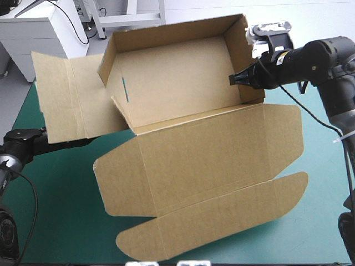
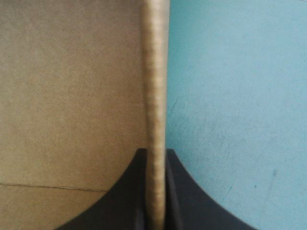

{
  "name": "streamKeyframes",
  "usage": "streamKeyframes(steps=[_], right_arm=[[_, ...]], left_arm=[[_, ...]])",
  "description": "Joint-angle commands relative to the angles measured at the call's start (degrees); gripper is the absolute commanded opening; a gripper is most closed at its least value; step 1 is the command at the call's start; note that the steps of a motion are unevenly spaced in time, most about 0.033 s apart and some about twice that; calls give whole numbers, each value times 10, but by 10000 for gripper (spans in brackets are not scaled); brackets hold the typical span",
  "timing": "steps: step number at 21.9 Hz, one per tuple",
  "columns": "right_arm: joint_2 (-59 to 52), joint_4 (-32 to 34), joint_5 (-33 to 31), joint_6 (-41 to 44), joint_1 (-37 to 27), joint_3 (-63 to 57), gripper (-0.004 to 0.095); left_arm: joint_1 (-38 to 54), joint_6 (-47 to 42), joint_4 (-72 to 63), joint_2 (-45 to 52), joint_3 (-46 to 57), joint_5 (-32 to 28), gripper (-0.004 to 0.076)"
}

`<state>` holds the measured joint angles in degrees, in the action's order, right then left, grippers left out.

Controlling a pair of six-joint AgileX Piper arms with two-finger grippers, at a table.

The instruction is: Fold the box

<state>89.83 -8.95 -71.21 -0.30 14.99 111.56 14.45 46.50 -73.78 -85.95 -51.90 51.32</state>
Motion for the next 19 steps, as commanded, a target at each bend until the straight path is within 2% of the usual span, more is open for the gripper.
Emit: streamKeyframes(steps=[1, 8, 15, 19], right_arm=[[-23, 28, 1, -1, 9, -32, -3], [-23, 61, 10, -3, 9, -76, -3], [-22, 70, 9, -3, 9, -82, -2], [-17, 100, 8, 6, 9, -82, -3]], left_arm=[[-23, -6, -55, 18, -15, 7, -9], [-64, -3, -78, 18, -16, 25, -9], [-118, 15, -172, 19, -16, 88, -9], [-141, 29, -207, 32, -16, 84, -9]])
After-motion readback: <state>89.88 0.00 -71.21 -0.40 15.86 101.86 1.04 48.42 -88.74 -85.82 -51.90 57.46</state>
